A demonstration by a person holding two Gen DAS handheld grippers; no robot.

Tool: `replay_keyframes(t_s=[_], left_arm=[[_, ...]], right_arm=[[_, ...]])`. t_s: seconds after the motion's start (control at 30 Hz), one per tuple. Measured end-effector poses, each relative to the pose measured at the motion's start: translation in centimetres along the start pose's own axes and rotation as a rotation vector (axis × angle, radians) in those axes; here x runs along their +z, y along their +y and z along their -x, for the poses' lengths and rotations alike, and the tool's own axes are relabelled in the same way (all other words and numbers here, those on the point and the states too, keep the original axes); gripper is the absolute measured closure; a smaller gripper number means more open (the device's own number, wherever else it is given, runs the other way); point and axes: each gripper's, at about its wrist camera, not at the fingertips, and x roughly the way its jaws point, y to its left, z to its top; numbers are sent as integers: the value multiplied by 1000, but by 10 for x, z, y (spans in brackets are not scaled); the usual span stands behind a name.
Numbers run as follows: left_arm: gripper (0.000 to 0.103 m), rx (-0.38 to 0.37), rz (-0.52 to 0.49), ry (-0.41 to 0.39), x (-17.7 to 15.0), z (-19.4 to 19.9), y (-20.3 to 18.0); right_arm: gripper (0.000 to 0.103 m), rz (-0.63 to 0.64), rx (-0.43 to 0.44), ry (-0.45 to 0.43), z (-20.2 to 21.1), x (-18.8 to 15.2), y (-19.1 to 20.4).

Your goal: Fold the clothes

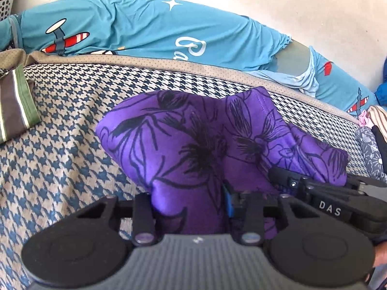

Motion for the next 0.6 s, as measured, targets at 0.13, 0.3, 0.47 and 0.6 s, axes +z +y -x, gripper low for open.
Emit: replay_keyframes(t_s=[0.13,0.3,0.47,0.6], left_arm=[[67,60,-30,-53,3,11,-4],[67,97,-37,-101,9,24,2],[67,124,-5,-107,9,28,13],[67,141,17,-106,8,30,24]], right_arm=[[79,40,-8,-30,5,5,12],[79,94,-10,-80,10,12,30],[79,126,1,-92,10,18,44],[79,144,6,-91,4,19,55]])
